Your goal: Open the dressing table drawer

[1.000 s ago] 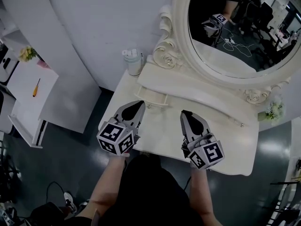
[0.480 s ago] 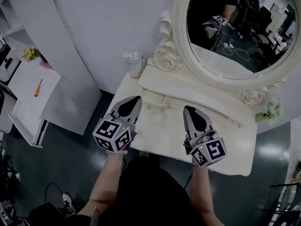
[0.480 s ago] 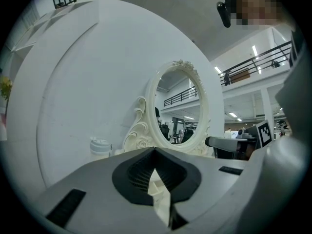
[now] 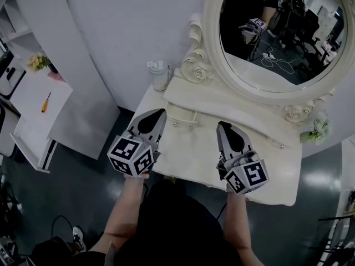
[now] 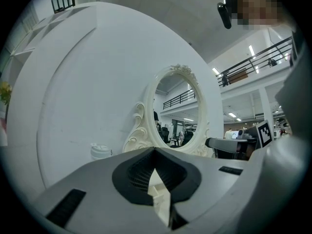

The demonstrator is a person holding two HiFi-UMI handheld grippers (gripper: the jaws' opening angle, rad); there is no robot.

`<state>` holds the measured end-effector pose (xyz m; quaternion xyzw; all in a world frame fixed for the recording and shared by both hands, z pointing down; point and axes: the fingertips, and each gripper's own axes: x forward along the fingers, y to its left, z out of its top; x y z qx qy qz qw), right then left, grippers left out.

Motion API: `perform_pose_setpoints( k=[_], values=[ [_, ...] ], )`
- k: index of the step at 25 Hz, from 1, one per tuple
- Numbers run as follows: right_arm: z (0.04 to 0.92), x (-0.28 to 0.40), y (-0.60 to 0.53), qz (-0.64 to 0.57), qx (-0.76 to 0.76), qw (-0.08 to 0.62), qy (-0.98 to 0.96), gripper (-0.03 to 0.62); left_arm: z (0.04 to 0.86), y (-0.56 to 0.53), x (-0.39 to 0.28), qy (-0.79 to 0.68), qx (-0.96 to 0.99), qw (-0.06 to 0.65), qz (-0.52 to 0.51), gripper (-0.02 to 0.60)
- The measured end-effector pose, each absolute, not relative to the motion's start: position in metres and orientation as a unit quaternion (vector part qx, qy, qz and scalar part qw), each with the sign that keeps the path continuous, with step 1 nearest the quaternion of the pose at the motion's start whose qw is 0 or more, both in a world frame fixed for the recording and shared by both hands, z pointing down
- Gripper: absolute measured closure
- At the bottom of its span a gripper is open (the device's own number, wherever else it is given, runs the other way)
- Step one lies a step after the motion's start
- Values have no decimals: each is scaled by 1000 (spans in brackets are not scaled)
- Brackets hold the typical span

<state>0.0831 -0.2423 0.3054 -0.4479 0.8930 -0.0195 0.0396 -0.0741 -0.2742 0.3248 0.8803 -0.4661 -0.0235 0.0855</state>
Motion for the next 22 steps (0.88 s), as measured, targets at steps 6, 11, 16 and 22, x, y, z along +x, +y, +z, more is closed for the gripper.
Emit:
perform_pose_setpoints(
  k=[6, 11, 16, 22],
  values=[
    [303, 81, -238, -17, -447, 42, 893, 591, 324, -269, -79, -470, 878, 85, -25, 580],
    [305, 75, -235, -21, -441, 43, 896, 591, 326, -264, -84, -472, 877, 89, -23, 580],
    [306, 71, -233, -19, -437, 42, 898, 591, 330, -261, -86, -473, 876, 93, -20, 580],
    [309, 71, -236, -19, -437, 41, 898, 591, 334, -263, -86, -472, 876, 100, -20, 580]
  ],
)
